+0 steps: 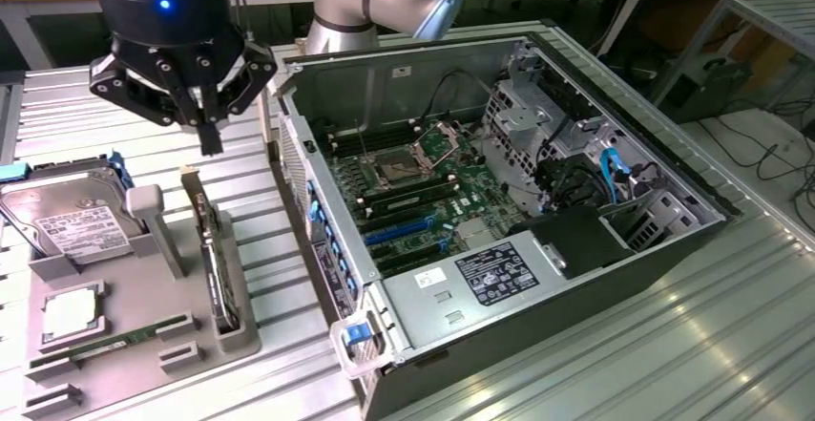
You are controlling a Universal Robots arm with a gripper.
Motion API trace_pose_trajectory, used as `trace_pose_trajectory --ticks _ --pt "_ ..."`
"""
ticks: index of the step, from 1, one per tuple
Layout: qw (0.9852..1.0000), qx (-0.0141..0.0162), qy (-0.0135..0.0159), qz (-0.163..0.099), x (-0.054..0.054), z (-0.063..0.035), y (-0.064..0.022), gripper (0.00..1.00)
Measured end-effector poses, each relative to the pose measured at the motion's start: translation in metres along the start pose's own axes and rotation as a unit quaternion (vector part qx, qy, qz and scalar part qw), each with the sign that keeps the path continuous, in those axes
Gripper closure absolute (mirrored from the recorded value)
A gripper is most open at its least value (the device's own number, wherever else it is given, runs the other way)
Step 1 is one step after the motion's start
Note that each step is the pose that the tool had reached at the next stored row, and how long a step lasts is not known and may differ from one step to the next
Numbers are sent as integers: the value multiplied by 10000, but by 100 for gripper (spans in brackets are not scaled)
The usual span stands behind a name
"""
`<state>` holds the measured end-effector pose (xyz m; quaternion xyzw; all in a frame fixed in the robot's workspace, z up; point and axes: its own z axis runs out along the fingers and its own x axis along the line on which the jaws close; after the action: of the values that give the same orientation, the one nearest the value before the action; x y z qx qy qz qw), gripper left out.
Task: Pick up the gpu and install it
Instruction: 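Reach for the gpu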
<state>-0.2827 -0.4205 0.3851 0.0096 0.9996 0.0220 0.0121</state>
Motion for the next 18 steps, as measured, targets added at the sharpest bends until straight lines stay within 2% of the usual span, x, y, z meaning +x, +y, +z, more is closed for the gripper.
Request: trace_pose_trajectory --ticks 15,18 --pt "9999 -3 6 -135 132 16 -164 89" --pt "9999 -4 7 -166 161 22 -237 89"
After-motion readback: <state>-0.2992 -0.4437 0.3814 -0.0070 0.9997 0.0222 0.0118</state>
